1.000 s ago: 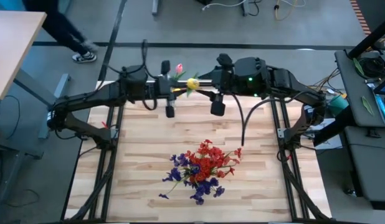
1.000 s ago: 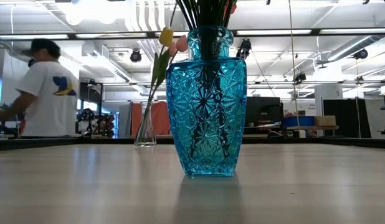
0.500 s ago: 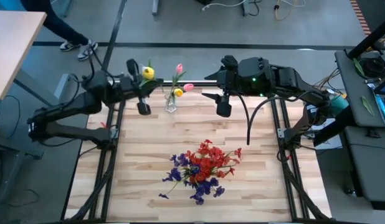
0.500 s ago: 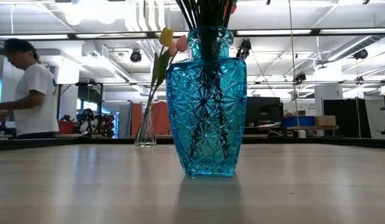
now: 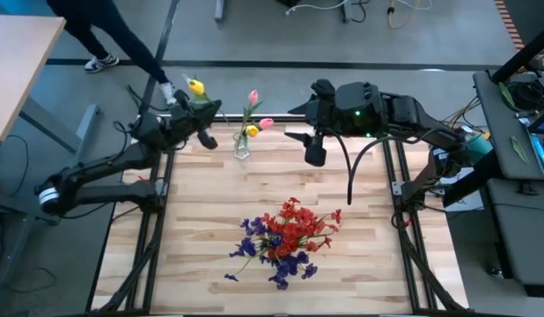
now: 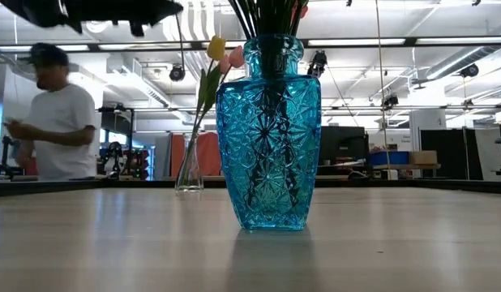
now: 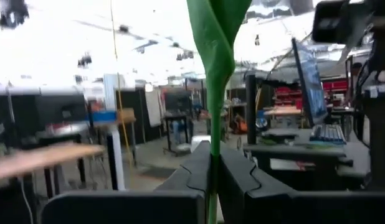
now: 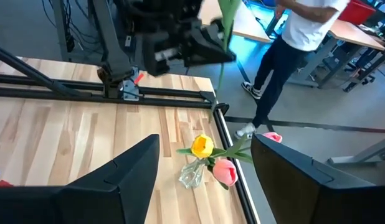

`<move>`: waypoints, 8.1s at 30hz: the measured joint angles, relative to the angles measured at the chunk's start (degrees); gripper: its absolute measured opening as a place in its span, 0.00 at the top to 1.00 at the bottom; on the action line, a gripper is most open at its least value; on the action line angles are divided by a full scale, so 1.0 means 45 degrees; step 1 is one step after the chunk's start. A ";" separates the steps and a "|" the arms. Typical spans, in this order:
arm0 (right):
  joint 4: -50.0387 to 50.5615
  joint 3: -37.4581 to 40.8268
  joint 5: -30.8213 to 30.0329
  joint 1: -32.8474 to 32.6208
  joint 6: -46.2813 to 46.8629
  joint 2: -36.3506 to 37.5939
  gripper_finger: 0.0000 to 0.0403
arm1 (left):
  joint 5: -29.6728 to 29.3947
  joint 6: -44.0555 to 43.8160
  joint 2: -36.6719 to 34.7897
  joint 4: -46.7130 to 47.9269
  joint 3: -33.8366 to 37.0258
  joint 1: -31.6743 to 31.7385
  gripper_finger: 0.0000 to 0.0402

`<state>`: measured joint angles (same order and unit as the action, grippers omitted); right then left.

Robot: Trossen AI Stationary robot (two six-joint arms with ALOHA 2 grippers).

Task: Sort flowers into vase by color
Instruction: Put the yellow flower into the transparent vase

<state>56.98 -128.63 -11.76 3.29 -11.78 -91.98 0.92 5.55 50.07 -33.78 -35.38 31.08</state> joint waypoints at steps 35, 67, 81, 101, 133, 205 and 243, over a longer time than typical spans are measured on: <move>-0.0047 0.0348 -0.0008 0.0000 0.0531 -0.0011 0.38 | -0.0375 -0.1353 0.3637 -0.1790 0.0919 0.1057 1.00; -0.0061 0.0348 -0.0037 -0.0004 0.0827 -0.0011 0.37 | -0.0426 -0.1460 0.4395 -0.1509 0.0919 0.1179 0.97; -0.0062 0.0348 -0.0018 0.0000 0.0833 -0.0011 0.37 | -0.0421 -0.1625 0.4321 -0.1056 0.0919 0.1179 0.75; -0.0052 0.0350 -0.0013 -0.0002 0.0992 -0.0011 0.37 | 0.1770 -0.1018 0.3653 -0.0222 0.0388 0.1907 0.60; -0.0057 0.1183 -0.0066 -0.0004 0.2531 -0.0016 0.37 | 1.6172 -0.1351 1.1113 0.3431 -0.7304 0.7260 0.42; -0.0042 0.1387 -0.0003 -0.0010 0.2955 -0.0016 0.39 | 1.6170 -0.1790 1.1517 0.3847 -0.7968 0.6160 0.99; -0.0052 0.1431 0.0045 -0.0015 0.2843 -0.0016 0.39 | 1.5822 0.1842 0.8223 0.3180 -0.3598 0.6492 0.97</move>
<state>56.75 -122.19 -11.55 3.22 1.02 -92.05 72.12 13.84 87.07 -19.47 -51.57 60.29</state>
